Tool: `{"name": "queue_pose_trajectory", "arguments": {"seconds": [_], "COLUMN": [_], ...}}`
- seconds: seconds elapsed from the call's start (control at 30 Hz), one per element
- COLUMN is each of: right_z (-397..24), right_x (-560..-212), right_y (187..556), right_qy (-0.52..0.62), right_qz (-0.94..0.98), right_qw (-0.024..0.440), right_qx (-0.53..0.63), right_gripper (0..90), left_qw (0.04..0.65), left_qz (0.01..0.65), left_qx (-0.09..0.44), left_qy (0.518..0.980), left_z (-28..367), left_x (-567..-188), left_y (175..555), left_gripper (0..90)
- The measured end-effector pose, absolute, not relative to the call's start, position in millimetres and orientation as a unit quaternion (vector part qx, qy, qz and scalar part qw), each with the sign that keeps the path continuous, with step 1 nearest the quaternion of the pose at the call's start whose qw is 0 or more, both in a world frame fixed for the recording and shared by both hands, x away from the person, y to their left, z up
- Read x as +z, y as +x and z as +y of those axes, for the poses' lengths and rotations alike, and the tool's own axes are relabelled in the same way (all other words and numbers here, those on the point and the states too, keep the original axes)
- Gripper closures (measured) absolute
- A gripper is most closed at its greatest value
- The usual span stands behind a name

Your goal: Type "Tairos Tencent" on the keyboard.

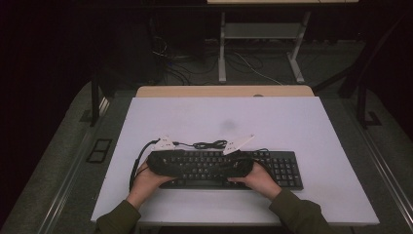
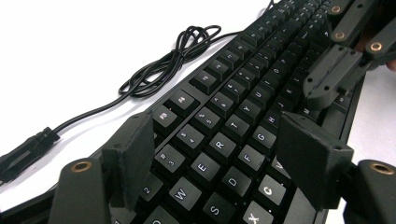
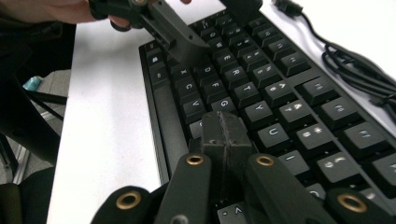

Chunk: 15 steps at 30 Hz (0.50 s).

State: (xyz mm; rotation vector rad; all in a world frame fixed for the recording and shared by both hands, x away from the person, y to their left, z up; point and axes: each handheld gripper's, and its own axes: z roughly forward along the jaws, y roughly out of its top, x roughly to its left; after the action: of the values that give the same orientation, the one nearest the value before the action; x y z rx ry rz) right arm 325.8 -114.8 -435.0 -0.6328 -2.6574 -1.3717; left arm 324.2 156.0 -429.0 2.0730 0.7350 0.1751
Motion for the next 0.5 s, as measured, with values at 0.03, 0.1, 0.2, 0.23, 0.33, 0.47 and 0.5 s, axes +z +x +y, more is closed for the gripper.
{"name": "queue_pose_trajectory", "arguments": {"seconds": [0.03, 0.1, 0.2, 0.23, 0.33, 0.47, 0.5], "right_z": [-113.7, -111.7, -108.9, -108.3, -107.1, -106.0, -105.8], "right_x": [-435.9, -437.0, -438.7, -438.9, -440.0, -440.6, -440.8], "right_y": [325.5, 324.6, 323.3, 322.9, 322.4, 321.6, 321.6], "right_qy": [-0.205, -0.204, -0.201, -0.201, -0.200, -0.200, -0.201], "right_qz": [-0.869, -0.872, -0.876, -0.876, -0.879, -0.879, -0.880], "right_qw": [0.043, 0.042, 0.037, 0.039, 0.038, 0.038, 0.038], "right_qx": [-0.448, -0.443, -0.437, -0.436, -0.432, -0.430, -0.429], "right_gripper": [89.2, 89.2, 89.2, 89.2, 89.2, 89.3, 89.2], "left_qw": [0.451, 0.450, 0.450, 0.450, 0.450, 0.450, 0.450], "left_qz": [0.298, 0.298, 0.297, 0.297, 0.298, 0.298, 0.299], "left_qx": [0.071, 0.071, 0.072, 0.072, 0.072, 0.074, 0.074], "left_qy": [0.839, 0.839, 0.839, 0.839, 0.839, 0.838, 0.838], "left_z": [156.0, 156.2, 156.7, 156.7, 156.9, 157.2, 157.2], "left_x": [-429.1, -429.1, -428.9, -428.9, -428.9, -428.6, -428.6], "left_y": [324.3, 324.4, 324.5, 324.5, 324.6, 324.6, 324.7], "left_gripper": [27.8, 27.6, 27.4, 27.4, 27.4, 27.4, 27.4]}}
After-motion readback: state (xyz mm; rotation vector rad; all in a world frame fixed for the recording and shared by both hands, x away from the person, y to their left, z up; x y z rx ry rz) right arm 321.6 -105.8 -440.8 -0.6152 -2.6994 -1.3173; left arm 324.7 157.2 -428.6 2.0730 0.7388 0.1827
